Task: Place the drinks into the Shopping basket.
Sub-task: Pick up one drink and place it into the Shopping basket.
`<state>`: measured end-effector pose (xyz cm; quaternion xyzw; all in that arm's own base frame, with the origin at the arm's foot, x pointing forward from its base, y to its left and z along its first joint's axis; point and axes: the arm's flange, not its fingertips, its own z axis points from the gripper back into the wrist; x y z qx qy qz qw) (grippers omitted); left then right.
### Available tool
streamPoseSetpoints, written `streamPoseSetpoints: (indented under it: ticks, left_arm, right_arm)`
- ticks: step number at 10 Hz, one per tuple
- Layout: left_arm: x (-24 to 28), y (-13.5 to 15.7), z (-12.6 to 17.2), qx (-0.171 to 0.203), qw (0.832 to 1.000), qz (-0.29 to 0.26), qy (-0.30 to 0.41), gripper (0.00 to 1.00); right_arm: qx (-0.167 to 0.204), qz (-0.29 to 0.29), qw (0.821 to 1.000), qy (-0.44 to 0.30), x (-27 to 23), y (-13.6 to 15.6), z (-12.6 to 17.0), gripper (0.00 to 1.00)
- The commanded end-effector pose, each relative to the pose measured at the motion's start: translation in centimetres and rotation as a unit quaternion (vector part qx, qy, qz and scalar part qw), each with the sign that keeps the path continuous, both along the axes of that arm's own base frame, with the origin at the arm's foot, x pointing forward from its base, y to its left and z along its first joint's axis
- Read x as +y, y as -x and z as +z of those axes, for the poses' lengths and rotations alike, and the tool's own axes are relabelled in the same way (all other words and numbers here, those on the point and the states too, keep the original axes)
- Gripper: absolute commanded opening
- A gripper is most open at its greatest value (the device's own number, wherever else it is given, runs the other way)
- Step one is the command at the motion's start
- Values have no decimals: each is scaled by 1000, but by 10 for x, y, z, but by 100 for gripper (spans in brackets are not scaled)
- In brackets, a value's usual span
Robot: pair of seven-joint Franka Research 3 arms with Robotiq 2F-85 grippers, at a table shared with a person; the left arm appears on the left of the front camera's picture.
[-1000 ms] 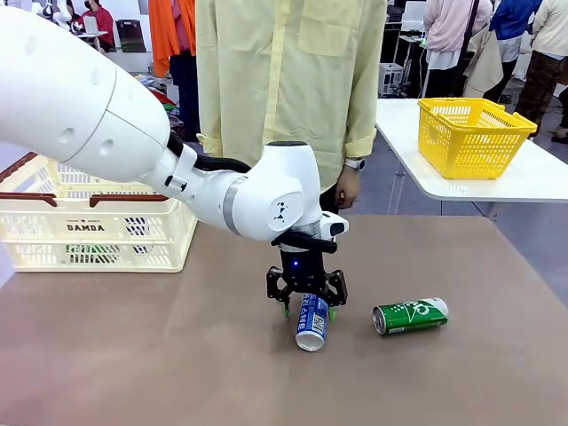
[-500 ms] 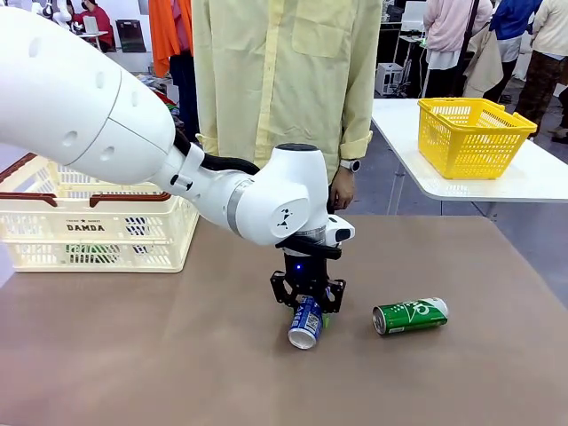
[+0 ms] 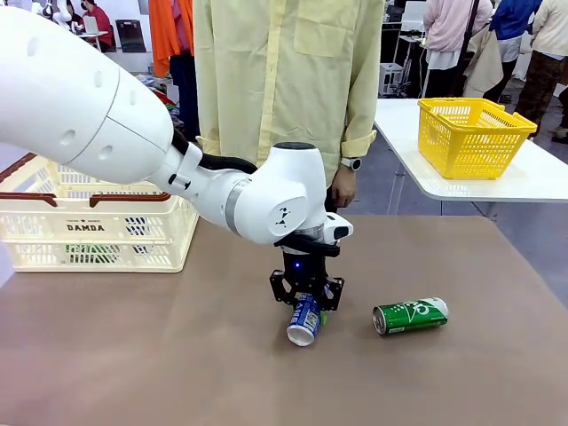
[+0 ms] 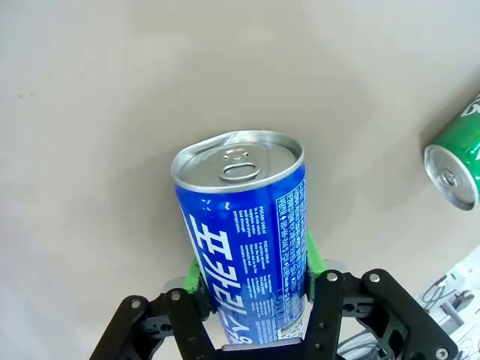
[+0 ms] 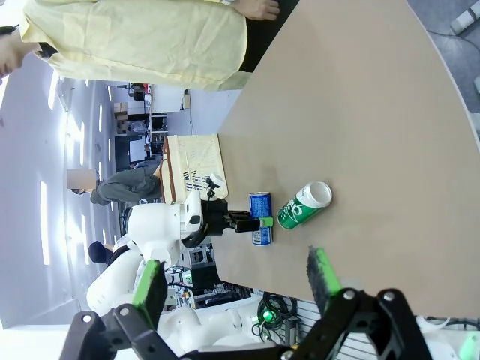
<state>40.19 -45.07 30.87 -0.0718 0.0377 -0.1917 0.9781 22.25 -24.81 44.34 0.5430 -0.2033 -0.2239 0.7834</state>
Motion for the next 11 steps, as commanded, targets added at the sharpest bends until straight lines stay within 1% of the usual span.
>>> streamPoseSetpoints:
  ticks: [1,2,3,4,5,6,7,8,9,10,11]
  left_arm:
    - [32,6,54,-33,999,7,32,0]
    - [58,6,108,-35,999,10,30,0]
    - [91,6,169,0,999,7,41,0]
    - [129,7,236,-1,997,49,54,0]
    - [163,5,287,-71,991,98,58,0]
    - [201,-3,326,-130,980,139,55,0]
    - [245,-13,348,-143,977,131,87,0]
    - [293,-27,356,-161,970,157,93,0]
    - [343,-40,351,-180,962,189,86,0]
    - [378,-46,338,-172,959,208,85,0]
    - [401,-47,324,-173,954,227,91,0]
  right_arm:
    - [-13,4,1000,1,-1,1,0,100]
    - [-13,4,1000,1,-1,1,0,100]
    - [-13,4,1000,1,-1,1,0,100]
    - [-13,4,1000,1,-1,1,0,100]
    - [-13,4,1000,1,-1,1,0,100]
    - [-13,4,1000,1,-1,1,0,100]
    - [-13,4,1000,1,-1,1,0,100]
    - [-13,4,1000,1,-1,1,0,100]
    - [-13,4,1000,1,-1,1,0,100]
    - [-13,4,1000,1,-1,1,0,100]
    - [-13,4,1000,1,-1,1,0,100]
